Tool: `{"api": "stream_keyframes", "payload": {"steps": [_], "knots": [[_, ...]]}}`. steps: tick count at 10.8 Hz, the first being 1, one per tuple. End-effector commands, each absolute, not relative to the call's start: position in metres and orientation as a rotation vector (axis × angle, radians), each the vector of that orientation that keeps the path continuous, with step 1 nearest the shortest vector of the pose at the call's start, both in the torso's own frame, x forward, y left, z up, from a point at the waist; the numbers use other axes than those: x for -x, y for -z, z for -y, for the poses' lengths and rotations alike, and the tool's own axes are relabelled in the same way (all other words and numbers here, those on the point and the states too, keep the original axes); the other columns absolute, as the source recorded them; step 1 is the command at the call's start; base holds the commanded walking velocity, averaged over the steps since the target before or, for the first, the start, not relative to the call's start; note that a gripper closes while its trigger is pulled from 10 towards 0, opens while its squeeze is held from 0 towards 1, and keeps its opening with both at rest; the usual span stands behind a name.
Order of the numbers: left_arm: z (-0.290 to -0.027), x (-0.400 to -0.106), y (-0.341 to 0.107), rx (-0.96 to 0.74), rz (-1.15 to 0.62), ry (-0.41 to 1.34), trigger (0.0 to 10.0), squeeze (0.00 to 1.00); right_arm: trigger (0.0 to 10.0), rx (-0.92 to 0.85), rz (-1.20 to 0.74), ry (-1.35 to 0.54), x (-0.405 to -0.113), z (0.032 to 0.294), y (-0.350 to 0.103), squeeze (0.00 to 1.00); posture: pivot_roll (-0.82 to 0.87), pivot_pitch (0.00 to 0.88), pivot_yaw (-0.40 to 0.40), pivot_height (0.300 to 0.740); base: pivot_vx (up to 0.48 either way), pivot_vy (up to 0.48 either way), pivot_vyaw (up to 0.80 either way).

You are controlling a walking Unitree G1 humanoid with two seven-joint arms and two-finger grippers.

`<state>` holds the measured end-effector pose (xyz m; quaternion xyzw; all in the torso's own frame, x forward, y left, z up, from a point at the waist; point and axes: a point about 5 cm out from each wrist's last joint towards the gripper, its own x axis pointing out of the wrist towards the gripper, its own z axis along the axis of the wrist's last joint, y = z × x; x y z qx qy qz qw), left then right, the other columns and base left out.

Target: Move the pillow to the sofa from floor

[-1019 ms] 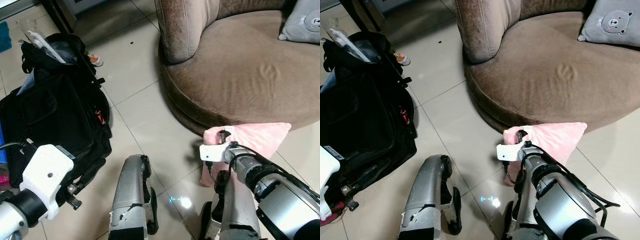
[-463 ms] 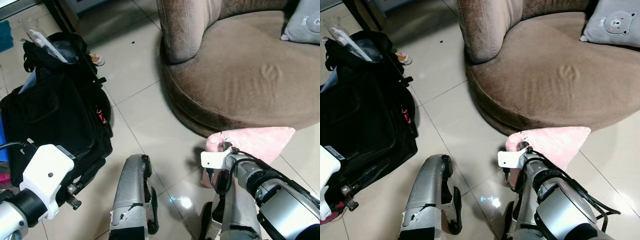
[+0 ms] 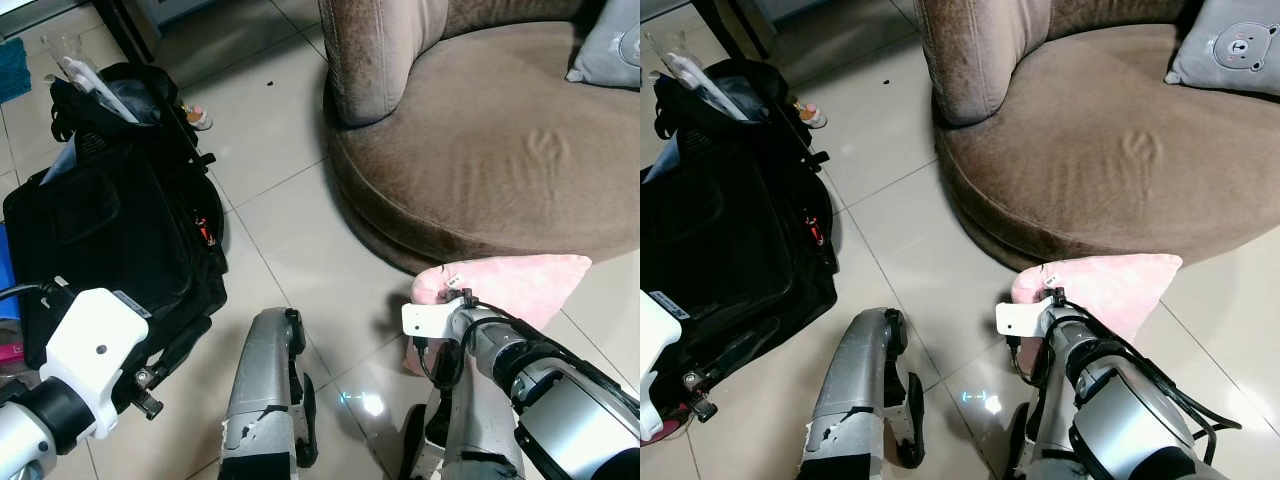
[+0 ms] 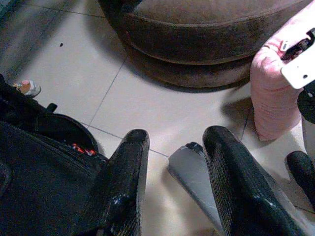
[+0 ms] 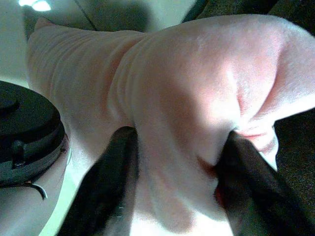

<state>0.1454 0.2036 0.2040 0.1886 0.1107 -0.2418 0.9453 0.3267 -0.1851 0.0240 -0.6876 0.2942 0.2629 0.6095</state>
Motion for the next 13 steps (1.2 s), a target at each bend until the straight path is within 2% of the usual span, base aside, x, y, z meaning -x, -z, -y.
{"api": "stream_keyframes", "payload": {"steps": [1,7,13], "knots": [[-0.202,-0.142,-0.205,-0.393,-0.233,0.502,10.0,0.0,0.0,1.573,-0.736,-0.643,-0.315,0.19,-0.012,0.0,0.48,0.348,0.095,0.554,0.0,0.0,0.0],[-0.201,-0.141,-0.202,-0.383,-0.238,0.498,10.0,0.0,0.0,1.51,-0.717,-0.633,-0.314,0.185,-0.01,0.0,0.45,0.322,0.095,0.554,0.0,0.0,0.0],[-0.195,-0.157,-0.194,-0.335,-0.182,0.483,10.0,0.0,0.0,1.168,-0.5,-0.518,-0.344,0.165,-0.045,0.0,0.37,0.266,0.061,0.554,0.0,0.0,0.0]]}}
